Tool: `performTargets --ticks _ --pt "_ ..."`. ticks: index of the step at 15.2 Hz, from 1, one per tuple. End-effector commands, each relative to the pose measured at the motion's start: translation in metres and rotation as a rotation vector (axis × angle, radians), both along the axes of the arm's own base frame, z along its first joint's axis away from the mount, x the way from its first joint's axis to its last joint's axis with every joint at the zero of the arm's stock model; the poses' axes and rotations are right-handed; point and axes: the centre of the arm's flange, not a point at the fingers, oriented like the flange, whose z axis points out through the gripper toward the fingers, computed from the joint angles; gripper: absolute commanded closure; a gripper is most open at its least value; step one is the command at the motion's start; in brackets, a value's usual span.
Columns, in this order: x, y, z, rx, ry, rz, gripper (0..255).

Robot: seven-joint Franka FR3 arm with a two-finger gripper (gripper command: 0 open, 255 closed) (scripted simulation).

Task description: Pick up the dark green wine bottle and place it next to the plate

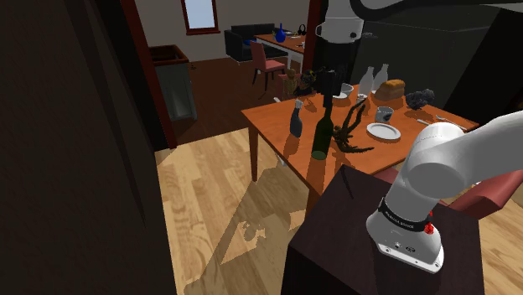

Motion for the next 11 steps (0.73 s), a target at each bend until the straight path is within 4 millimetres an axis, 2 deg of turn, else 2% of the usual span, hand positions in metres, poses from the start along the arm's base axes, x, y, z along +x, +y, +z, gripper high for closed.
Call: performTargets --ticks 1,11 --pt "0.000 0.000 0.000 0.000 0.000 0.000 0" --pt "0.034 -0.112 -0.054 -0.006 -0.052 -0.060 0"
